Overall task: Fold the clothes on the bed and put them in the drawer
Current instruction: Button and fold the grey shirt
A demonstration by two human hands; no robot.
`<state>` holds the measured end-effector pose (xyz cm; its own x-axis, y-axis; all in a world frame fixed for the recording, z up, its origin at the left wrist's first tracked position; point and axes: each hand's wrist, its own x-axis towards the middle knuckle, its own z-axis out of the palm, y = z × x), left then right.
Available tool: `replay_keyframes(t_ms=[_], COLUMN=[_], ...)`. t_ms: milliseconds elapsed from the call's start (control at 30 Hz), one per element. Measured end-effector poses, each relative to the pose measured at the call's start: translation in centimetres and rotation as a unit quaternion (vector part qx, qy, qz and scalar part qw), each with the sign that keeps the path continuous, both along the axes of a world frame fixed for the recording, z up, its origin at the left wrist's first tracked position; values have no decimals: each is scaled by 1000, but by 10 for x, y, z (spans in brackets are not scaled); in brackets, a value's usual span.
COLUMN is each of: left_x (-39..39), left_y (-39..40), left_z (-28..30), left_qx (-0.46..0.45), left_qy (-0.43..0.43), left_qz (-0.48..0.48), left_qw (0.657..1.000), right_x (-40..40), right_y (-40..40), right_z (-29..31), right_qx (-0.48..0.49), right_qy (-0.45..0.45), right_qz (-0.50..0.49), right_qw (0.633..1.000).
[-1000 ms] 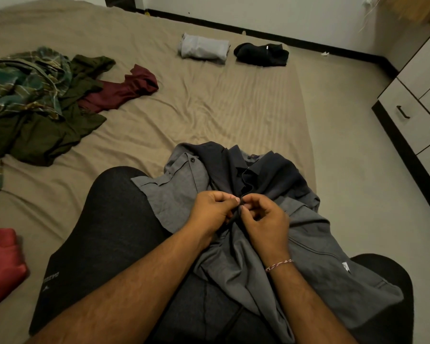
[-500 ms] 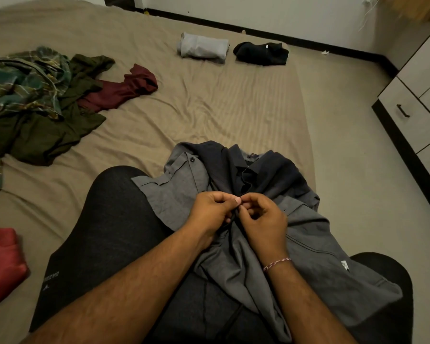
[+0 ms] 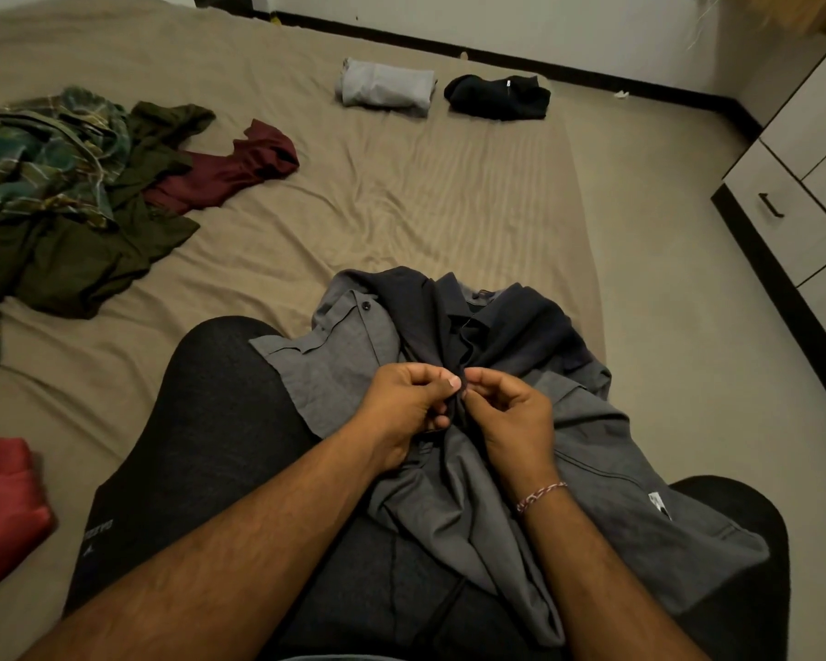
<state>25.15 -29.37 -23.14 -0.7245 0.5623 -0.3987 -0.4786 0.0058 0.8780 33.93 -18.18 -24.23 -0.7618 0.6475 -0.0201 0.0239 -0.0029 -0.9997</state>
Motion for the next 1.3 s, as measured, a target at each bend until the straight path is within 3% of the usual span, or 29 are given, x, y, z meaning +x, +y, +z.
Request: replay_keyframes(t_ms=[100,167,333,533,800,1000,1200,1300], left_x=[3,4,1,0,0,0,0,-1], left_y=[2,3,2,2,4,4,4,4], left_z=[-4,-6,-3,-2,-4,0,-8,-10], left_qx=[-46,-55,14,-3,-37,-15,-68,-84], left_qy=[99,119,-53,-52,30,4,128,150], left_qz=[10,25,38,24,45,30,33,19], left_qw=[994,991,998,998,998,999,989,985], right_x=[-2,-3,-4,-2,-2,-1,-2,0], right_y=[-1,-2,0,0,0,6,3,4], right_z=[-2,-3,-5,-5,-2,-2,-4,-4], right_qx=[29,55,67,59,158,238,337,346], right_qy=[-6,-11,-5,2,-5,-20,-18,-21], right_qz=[-1,-6,2,11,12,8,-8,-8], right_qw=[1000,998,998,998,987,971,941,938])
